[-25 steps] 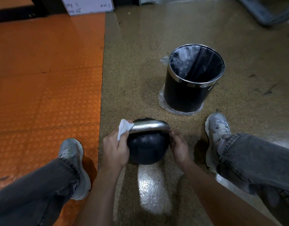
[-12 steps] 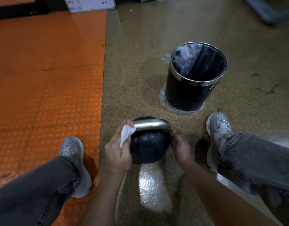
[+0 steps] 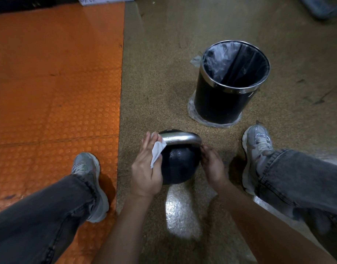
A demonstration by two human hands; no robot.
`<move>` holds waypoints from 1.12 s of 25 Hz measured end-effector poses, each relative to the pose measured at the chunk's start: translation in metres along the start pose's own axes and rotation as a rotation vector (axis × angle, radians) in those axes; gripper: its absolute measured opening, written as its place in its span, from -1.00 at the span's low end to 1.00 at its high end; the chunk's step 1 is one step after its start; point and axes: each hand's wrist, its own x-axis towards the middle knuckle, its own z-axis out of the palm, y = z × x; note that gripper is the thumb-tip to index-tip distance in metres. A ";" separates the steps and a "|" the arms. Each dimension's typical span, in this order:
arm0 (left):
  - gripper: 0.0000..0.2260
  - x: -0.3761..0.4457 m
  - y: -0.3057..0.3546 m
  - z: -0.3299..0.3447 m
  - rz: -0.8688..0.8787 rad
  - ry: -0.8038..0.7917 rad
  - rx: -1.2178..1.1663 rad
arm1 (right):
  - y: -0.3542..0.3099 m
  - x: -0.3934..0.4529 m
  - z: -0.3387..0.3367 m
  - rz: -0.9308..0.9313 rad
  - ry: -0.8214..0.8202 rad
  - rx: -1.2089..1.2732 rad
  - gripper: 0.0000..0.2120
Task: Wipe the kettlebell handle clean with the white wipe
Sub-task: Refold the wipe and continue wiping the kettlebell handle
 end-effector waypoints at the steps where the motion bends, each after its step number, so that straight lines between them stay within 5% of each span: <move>1: -0.62 -0.005 0.000 0.000 -0.003 0.015 -0.015 | 0.001 0.001 -0.001 0.001 0.000 -0.005 -0.75; 28: -0.60 -0.007 -0.001 0.012 -0.009 0.066 0.018 | -0.011 -0.011 0.005 0.024 0.011 0.017 -0.83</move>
